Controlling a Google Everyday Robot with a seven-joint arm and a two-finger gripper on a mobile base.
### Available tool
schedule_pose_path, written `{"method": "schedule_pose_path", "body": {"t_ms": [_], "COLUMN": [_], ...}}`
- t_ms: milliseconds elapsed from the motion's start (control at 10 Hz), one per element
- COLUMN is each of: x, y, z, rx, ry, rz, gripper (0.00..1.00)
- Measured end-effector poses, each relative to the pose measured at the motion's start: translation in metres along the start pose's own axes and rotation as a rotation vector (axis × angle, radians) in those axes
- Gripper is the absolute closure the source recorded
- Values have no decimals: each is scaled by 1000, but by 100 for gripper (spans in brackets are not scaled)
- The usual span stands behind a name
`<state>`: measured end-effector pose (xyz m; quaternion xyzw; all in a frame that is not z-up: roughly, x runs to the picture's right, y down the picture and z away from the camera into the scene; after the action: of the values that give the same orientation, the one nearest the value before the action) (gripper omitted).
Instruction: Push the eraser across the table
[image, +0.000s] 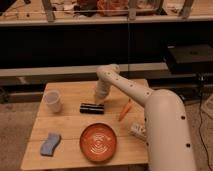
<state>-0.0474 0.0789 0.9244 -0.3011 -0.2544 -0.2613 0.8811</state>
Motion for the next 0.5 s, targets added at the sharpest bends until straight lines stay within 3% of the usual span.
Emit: {"method": "schedule_pose_path", "body": {"t_ms": [500], "x": [-3], "y": [-1], "z": [3], "rx": [-16], "ry": [-6], "rz": [-12], "gripper": [99]}}
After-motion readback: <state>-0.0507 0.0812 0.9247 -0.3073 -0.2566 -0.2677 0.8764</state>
